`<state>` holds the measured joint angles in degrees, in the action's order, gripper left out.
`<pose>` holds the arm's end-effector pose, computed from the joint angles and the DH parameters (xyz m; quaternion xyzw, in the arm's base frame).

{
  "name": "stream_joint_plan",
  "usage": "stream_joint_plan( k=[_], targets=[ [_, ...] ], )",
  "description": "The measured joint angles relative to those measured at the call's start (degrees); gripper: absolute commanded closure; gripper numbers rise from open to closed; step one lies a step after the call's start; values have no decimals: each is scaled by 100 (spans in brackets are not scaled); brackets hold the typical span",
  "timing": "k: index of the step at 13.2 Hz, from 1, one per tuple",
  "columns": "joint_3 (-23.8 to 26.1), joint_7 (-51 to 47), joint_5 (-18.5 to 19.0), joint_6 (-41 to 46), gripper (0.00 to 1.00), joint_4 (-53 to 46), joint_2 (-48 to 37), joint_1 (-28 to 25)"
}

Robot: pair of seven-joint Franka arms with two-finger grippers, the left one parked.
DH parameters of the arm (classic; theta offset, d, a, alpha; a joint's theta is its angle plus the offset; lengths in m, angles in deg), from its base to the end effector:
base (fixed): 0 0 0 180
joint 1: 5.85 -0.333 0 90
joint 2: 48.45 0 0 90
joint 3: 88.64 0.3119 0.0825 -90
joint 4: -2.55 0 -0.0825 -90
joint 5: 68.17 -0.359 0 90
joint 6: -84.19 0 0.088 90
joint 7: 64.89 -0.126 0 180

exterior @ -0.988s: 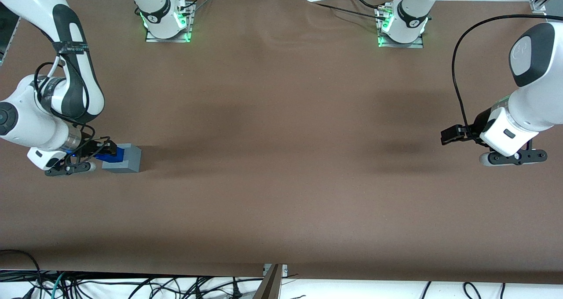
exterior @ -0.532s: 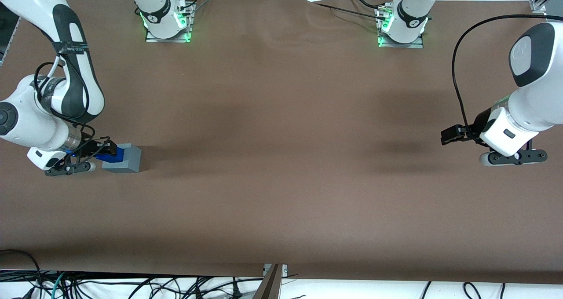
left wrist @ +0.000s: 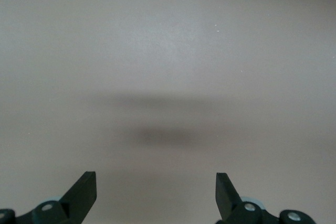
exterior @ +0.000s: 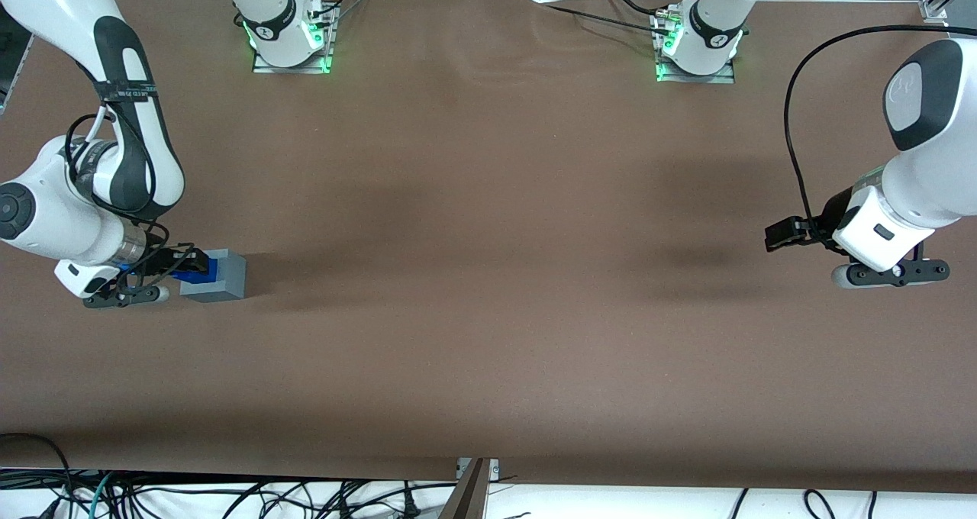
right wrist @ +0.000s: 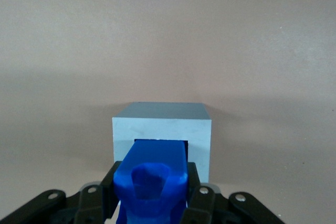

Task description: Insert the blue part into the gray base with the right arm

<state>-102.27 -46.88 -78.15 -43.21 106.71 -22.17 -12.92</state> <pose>0.6188 -0.0534 0.2825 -0.9981 -0.0565 0.0144 0.0191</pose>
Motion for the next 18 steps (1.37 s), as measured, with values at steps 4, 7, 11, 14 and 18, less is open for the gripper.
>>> stream_joint_plan(
  k=[4, 7, 11, 14, 18],
  targets=[
    [1, 0, -31, -22, 1, 2, 70, 6],
    [19, 0, -45, -73, 1, -25, 138, -14],
    [40, 5, -46, -4, 1, -245, -7, -55],
    [55, -52, -37, 664, 1, -453, -413, -290],
    [66, -881, 459, 2597, 1, -1640, -865, -659]
  ],
)
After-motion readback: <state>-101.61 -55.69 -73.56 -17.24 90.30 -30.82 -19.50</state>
